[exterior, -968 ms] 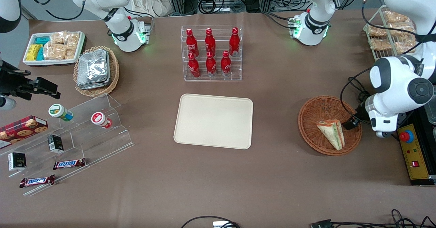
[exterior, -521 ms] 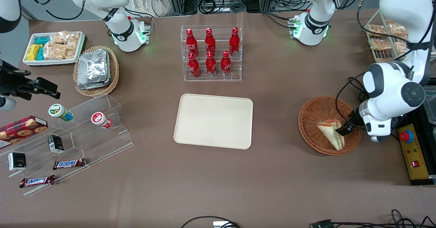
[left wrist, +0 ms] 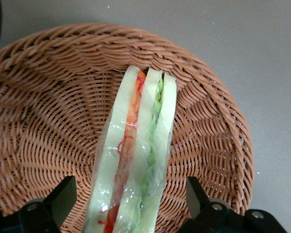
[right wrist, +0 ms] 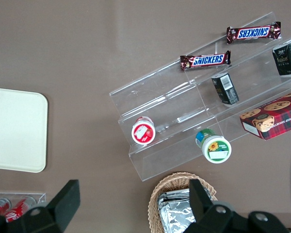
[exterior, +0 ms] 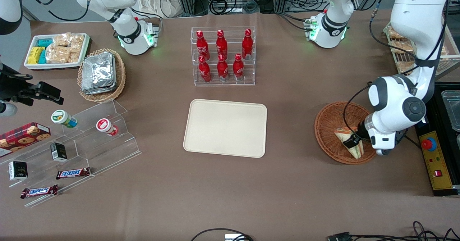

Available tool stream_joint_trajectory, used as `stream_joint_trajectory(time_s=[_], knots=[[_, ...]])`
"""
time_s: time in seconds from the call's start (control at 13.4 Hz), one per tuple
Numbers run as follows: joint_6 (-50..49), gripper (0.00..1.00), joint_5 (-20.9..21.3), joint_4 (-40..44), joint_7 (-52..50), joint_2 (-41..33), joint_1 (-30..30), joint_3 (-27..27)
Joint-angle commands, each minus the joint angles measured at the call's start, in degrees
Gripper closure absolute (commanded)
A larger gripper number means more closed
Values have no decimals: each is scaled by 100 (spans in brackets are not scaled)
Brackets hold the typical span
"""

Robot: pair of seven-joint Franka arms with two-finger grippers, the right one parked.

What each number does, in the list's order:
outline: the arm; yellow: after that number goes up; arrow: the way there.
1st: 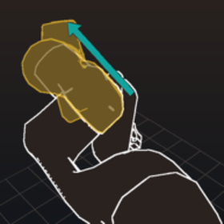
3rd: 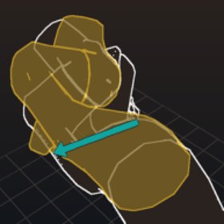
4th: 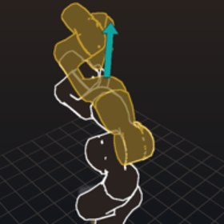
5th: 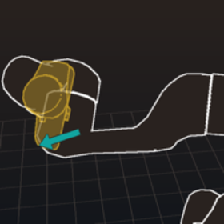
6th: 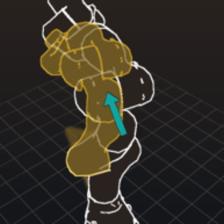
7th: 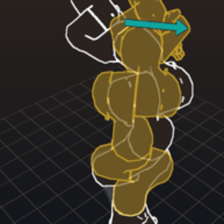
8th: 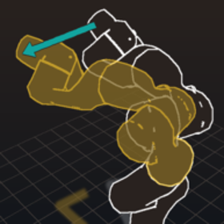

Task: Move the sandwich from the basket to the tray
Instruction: 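Lower the open left gripper and close it on the wrapped sandwich, then lift the sandwich and carry it with the left gripper over the tray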

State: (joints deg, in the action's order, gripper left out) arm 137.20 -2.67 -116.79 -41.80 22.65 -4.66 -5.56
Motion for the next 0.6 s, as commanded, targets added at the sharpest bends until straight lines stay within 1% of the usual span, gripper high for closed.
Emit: stream_joint_trajectory(time_s=[0.0, 0.07, 0.15, 0.3, 0.37, 0.52], knots=[[43, 58, -32, 113, -48, 108, 35, 20], [43, 96, -14, 122, -39, 91, 35, 20], [26, 100, -14, 130, -39, 47, 35, 20], [-140, 100, 4, 218, 40, -189, 35, 20], [-402, 100, 30, 279, 110, -374, 35, 28], [-1191, 100, 39, 664, 320, -690, 26, 28]])
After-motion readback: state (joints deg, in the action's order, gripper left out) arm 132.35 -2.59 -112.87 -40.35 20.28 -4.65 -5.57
